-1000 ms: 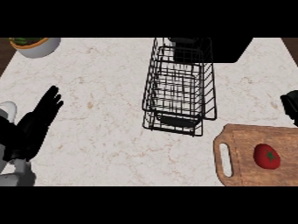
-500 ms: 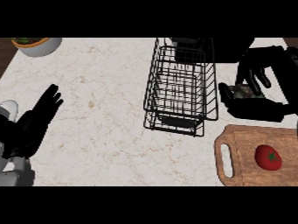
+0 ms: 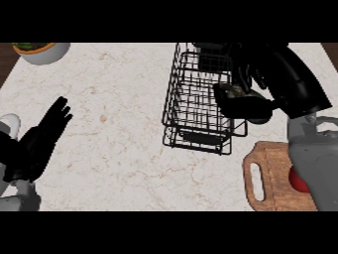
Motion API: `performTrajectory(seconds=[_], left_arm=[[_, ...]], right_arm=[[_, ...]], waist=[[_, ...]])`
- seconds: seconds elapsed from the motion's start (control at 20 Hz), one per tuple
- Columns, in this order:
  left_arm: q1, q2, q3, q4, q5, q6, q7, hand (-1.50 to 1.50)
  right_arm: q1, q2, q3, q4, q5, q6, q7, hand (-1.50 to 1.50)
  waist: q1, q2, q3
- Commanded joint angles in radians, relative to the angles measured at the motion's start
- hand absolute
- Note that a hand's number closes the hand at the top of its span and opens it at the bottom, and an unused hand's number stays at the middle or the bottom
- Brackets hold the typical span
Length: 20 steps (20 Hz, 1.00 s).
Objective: Pick the eggplant from the cutting board and place it in the tiered basket
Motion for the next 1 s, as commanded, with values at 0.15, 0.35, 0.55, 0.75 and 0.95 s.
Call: performTrajectory(seconds=[0.15,0.35,0.55,0.75,0.95], left_arm=[[-0.039,-0.004,0.008,0.028,-0.010,-0.009,-0.001,0.00],[-0.050,0.003,0.025,0.044,0.002,-0.021,0.011,0.00],[-0.036,0.004,0.041,0.049,0.005,-0.024,-0.009,0.00],[-0.033,0.014,0.037,-0.025,0.021,-0.027,0.065,0.00],[-0.027,-0.008,0.035,-0.001,0.005,-0.021,0.025,0.00]], right_arm=[[0.019,0.075,0.033,0.110,0.132,-0.053,-0.089,1.50],[-0.012,0.125,0.018,0.219,0.189,-0.127,-0.141,1.50],[-0.141,0.167,-0.017,0.391,0.242,-0.189,-0.172,1.50],[-0.101,0.245,-0.057,0.408,0.243,-0.387,-0.237,1.50],[-0.136,0.247,-0.089,0.520,0.229,-0.377,-0.329,-1.50]], waist=[[-0.003,0.000,0.000],[-0.002,0.001,0.000],[0.003,0.002,0.000],[0.008,0.003,0.001],[0.002,0.001,0.000]])
